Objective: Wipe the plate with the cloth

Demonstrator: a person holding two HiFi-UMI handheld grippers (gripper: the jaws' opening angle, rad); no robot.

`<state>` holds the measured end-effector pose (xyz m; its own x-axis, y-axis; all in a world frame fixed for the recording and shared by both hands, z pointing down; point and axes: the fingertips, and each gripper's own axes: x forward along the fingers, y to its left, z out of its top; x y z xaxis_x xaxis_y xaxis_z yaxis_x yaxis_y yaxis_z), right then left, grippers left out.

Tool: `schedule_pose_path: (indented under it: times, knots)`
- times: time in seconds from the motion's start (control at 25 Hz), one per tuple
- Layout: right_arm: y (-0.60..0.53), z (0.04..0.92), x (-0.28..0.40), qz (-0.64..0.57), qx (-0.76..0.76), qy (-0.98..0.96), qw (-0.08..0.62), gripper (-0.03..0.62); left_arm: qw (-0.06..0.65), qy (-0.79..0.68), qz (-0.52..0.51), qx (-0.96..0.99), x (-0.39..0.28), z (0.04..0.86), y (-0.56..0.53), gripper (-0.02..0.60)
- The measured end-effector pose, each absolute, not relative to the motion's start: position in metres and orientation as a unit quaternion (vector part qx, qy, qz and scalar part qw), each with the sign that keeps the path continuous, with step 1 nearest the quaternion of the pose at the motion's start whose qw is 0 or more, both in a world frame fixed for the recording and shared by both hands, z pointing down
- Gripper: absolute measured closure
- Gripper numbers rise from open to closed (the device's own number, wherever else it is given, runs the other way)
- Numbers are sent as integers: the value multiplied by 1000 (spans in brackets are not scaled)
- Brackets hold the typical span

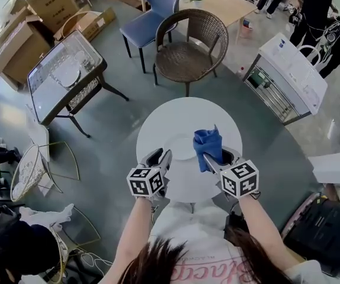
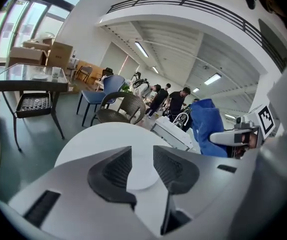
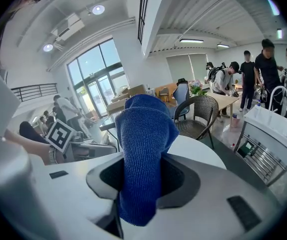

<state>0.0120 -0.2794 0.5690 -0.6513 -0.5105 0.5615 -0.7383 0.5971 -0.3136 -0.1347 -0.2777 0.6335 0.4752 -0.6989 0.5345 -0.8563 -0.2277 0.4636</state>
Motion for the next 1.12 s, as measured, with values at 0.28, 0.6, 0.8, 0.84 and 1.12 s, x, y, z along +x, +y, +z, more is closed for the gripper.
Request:
schedule_pose_path:
  times: [0.28,0.6,0.8,0.84,1.12]
  knots:
    - [-285,607,14,306,365,-849,229,441,424,-480,145,754,-145,695,-282,429]
    - [-283,632,19,329,369,-833,249,441,476,-438,166,745,-152,734,-292,367]
    - [-285,645,25,336,378,-823,259,441,507,-406,181,738,-148,753,-299,367]
    - [-285,647,26,337,379,-822,260,441,512,-401,180,738,-147,755,-299,367]
    - [-285,652,29,343,383,-817,263,441,520,-370,197,744,-133,756,-305,517]
